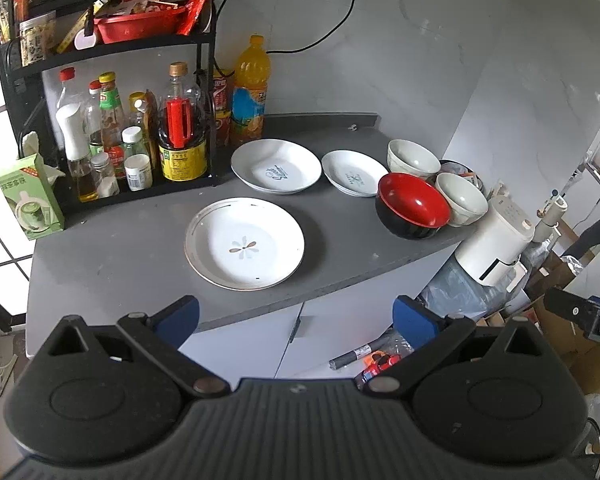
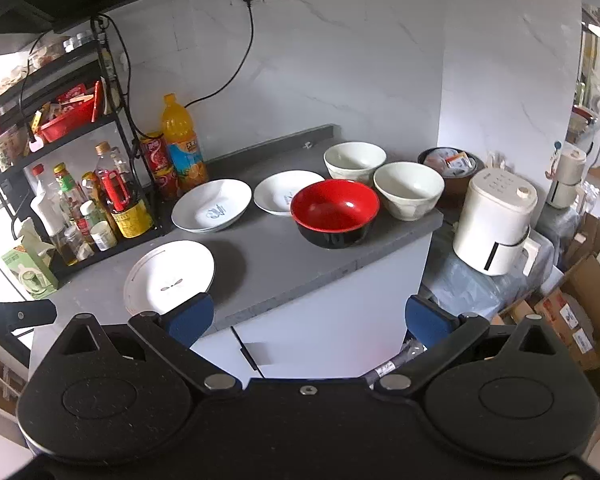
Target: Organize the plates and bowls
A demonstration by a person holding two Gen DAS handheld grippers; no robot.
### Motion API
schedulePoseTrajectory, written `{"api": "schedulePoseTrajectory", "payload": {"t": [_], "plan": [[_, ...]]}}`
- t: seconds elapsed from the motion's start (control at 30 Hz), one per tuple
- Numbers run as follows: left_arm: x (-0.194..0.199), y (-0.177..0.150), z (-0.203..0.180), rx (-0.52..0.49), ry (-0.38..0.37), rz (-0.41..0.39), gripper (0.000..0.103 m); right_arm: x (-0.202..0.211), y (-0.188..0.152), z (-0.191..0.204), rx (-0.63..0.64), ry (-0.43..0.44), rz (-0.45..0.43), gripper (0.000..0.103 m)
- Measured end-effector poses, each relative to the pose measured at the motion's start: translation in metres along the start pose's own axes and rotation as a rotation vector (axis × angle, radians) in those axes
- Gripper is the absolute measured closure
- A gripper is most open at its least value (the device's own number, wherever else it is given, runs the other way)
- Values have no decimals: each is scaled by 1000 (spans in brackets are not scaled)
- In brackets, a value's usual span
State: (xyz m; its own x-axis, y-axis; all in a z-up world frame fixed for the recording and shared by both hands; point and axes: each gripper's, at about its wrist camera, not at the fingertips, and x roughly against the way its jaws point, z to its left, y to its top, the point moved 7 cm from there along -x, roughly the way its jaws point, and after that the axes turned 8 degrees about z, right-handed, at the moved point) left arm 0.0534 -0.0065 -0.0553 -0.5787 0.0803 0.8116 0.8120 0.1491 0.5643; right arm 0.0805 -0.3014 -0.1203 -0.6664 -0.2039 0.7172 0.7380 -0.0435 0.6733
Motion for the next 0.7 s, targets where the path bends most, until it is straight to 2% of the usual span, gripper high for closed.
{"api": "schedulePoseTrajectory", "payload": {"t": [0.43,0.7], "plan": [[-3,-1,-8,-7,-28,16,1,8,-7,6,21,-1,23,0],[-7,0,-4,-18,-1,23,1,2,-7,10,17,-5,19,0]]}}
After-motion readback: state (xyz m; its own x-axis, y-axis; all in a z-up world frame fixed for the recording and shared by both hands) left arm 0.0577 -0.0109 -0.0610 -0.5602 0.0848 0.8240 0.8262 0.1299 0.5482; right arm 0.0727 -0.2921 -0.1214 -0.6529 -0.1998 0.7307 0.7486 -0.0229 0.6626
